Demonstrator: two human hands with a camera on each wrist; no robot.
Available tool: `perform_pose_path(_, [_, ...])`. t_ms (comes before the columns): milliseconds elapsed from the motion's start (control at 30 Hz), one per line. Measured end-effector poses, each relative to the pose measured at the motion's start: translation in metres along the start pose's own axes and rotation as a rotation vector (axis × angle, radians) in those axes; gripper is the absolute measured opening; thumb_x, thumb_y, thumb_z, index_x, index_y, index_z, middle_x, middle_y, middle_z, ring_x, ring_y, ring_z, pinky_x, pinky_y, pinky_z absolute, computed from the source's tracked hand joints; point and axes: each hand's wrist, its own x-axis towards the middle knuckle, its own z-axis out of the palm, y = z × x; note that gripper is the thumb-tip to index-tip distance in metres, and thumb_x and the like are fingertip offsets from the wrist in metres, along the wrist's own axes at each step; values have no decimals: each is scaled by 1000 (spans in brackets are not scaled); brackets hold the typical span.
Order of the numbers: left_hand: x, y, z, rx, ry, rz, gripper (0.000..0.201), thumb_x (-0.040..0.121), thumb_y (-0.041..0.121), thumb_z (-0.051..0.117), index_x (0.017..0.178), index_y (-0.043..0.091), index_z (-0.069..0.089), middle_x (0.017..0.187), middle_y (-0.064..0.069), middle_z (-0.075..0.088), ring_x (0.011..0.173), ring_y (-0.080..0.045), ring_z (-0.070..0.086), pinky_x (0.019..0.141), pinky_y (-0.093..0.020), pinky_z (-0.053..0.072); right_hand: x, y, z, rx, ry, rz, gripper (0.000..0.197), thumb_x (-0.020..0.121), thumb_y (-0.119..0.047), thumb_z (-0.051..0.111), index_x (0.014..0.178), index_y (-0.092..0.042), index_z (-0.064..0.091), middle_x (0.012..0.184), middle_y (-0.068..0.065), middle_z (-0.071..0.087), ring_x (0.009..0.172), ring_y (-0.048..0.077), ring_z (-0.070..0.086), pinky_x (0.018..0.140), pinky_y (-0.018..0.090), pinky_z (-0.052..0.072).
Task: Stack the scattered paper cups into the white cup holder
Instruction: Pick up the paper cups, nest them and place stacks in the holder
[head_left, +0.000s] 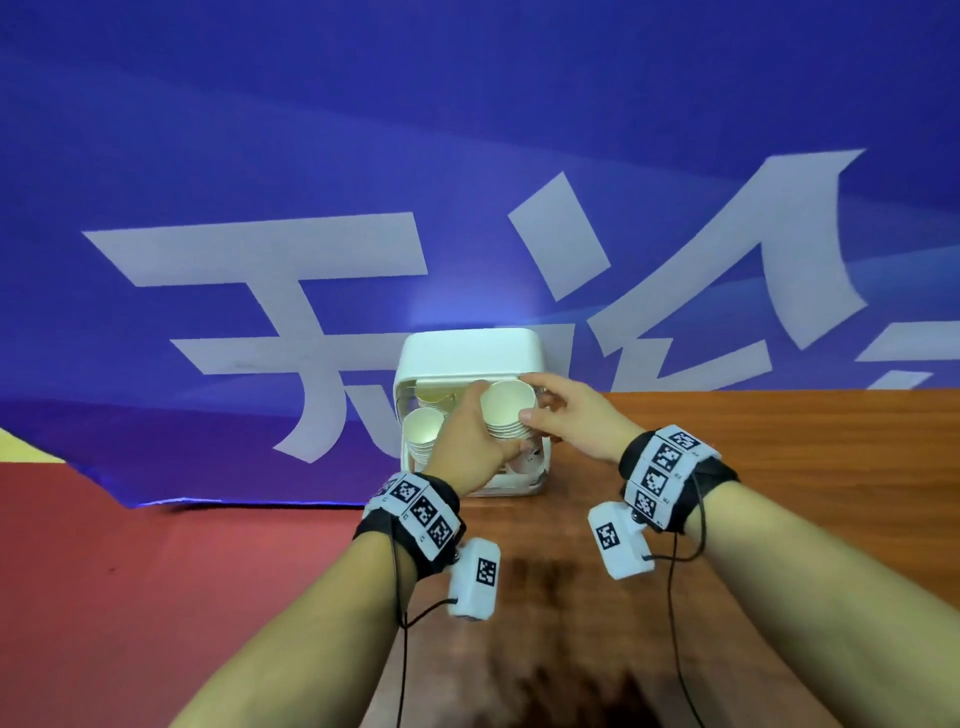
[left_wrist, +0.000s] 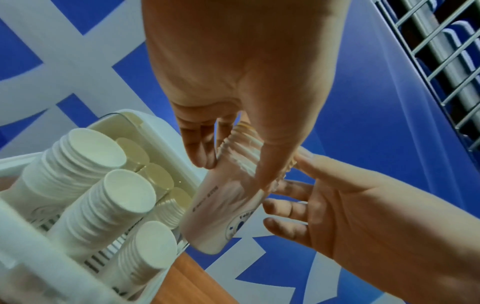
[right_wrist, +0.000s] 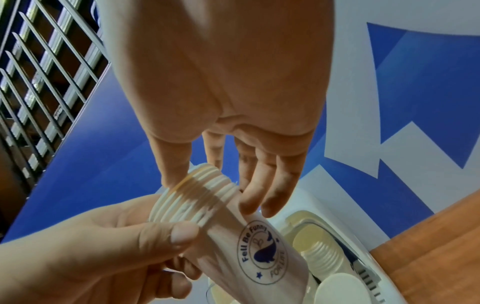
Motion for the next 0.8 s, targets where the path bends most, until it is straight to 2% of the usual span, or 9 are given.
perform_pose_path(100, [21, -9, -17, 9, -58, 35, 70, 68, 30, 84, 119, 29, 37, 103, 7, 61, 94, -15, 62, 81, -31, 52, 9, -12, 7, -19, 75, 7, 56, 86, -28, 71, 138, -29, 49, 115, 5, 62, 101, 16, 64, 94, 32, 52])
perform_pose_path(200, [36, -20, -24, 14, -108, 63, 76, 63, 41, 84, 121, 33, 36, 105, 7, 62, 95, -16, 63, 84, -37, 52, 14, -13, 13, -24, 127, 28, 57, 86, -28, 71, 139, -30, 48, 118, 1, 62, 106, 14, 62, 97, 35, 50])
perform_pose_path(333, [51, -33, -24, 13, -168, 58, 72, 64, 35, 84, 118, 33, 37, 104, 6, 60, 94, -17, 62, 85, -44, 53, 25, -3, 19, -59, 148, 77, 60, 84, -30, 71, 139, -31, 47, 121, -4, 61, 106, 14, 62, 100, 39, 49])
perform_pose_path(467, [64, -48, -15, 41, -179, 60, 71, 59, 45, 83, 116, 29, 44, 106, 3, 59, 93, -18, 60, 83, -44, 52, 38, 13, 20, -108, 135, 124, 61, 83, -30, 71, 139, -32, 47, 120, -7, 60, 102, 15, 62, 99, 38, 48])
perform_pose_path(567, [72, -57, -3, 46, -173, 38, 63, 63, 36, 86, 115, 23, 52, 106, 4, 61, 93, -15, 60, 83, -41, 52, 47, 28, 19, -116, 109, 134, 60, 82, -29, 72, 137, -34, 48, 120, -7, 61, 99, 15, 62, 98, 36, 48])
perform_pose_path(700, [79, -73, 9, 32, -174, 26, 63, 61, 45, 84, 114, 27, 56, 105, 8, 64, 96, -12, 61, 84, -41, 53, 56, 42, 19, -82, 108, 158, 56, 84, -20, 71, 134, -32, 51, 117, -5, 62, 94, 14, 63, 92, 28, 48])
perform_pose_path(800, [84, -84, 16, 45, -174, 32, 63, 63, 42, 84, 118, 27, 56, 109, 9, 63, 100, -12, 60, 86, -41, 52, 64, 54, 21, -63, 109, 160, 53, 83, -18, 71, 131, -32, 53, 113, -6, 63, 93, 10, 62, 88, 24, 46])
